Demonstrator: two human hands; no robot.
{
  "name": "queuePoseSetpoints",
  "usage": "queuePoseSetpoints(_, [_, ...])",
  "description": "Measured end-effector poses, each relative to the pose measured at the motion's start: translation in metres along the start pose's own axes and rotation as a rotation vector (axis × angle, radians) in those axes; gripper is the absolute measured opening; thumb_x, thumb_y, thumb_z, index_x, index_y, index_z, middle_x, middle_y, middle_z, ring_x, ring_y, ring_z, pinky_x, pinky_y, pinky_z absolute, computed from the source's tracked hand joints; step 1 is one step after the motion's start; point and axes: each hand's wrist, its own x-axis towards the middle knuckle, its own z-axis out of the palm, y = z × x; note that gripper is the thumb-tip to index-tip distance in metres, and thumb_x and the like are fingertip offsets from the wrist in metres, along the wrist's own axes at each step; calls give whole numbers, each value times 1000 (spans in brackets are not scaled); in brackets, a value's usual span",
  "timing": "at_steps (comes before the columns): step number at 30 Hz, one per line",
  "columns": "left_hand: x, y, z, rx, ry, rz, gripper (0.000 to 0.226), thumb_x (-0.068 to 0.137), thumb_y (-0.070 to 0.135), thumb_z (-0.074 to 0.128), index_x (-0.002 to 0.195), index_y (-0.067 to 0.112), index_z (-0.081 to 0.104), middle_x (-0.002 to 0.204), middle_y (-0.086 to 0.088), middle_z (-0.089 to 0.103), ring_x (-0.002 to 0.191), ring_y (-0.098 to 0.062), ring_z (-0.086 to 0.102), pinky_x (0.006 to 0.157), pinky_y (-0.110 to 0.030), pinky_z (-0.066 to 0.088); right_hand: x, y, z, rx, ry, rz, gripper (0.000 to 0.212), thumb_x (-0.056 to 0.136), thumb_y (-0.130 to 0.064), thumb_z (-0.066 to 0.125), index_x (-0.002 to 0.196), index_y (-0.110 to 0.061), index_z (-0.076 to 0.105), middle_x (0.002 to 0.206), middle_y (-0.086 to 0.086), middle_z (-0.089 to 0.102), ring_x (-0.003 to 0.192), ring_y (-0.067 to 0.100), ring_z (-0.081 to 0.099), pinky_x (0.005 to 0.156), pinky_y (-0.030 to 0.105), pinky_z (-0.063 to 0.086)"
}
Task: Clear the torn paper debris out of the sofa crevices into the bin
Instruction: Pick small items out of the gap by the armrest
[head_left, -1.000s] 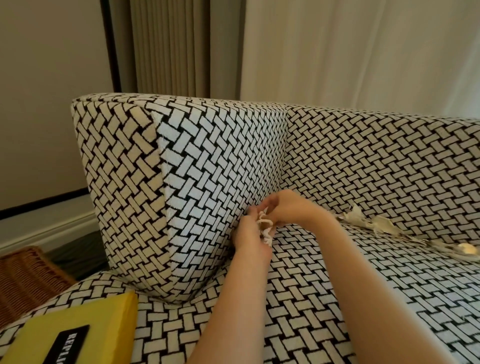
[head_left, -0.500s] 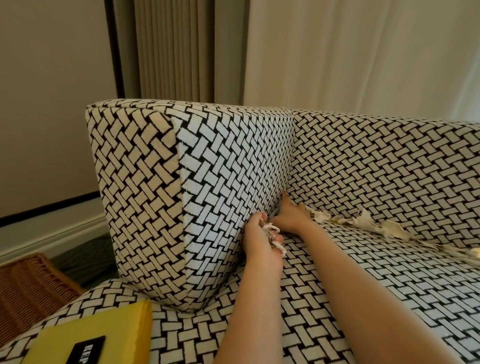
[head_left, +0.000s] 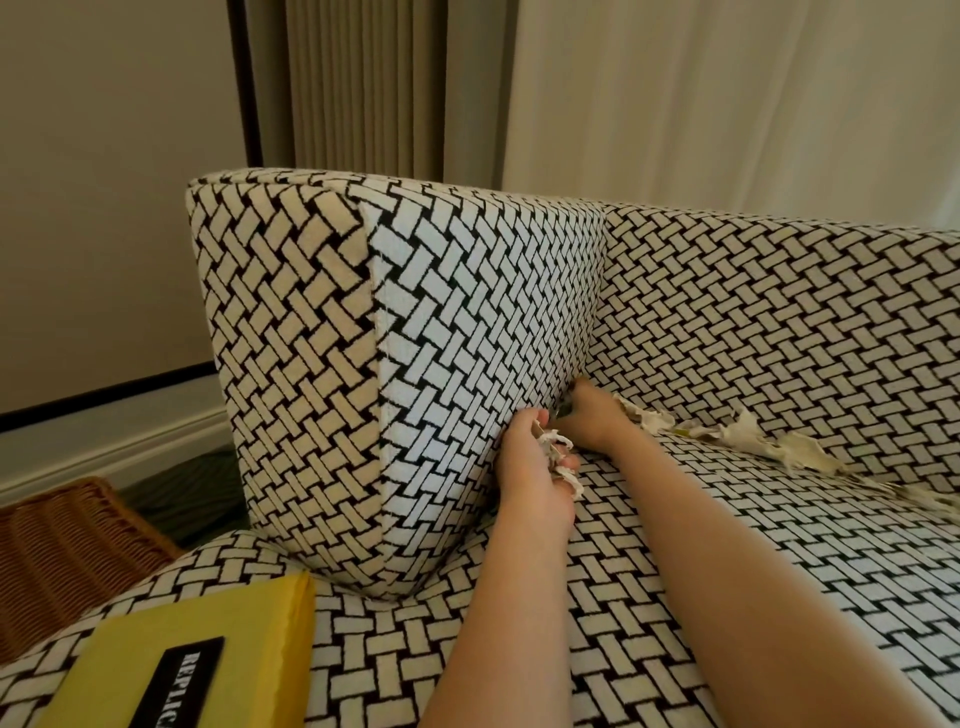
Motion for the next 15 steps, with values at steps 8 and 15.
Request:
queuePoseSetpoints(8, [-3, 2, 1, -33, -6, -11, 21, 89, 15, 49, 69, 13, 47, 63, -1, 39, 45, -9, 30, 33, -13, 26, -6, 12, -20, 128, -35, -61, 39, 82, -13, 64, 119, -7, 52, 104, 10, 59, 91, 21, 55, 72, 25, 41])
queuePoseSetpoints(15, [-8, 4, 2, -8, -7, -41, 23, 91, 18, 48, 68, 13, 46, 61, -2, 39, 44, -8, 29, 44, -16, 25, -20, 11, -51, 432, -130, -39, 13, 83, -2, 60, 89, -13, 58, 74, 3, 59, 61, 11, 55, 59, 21, 47])
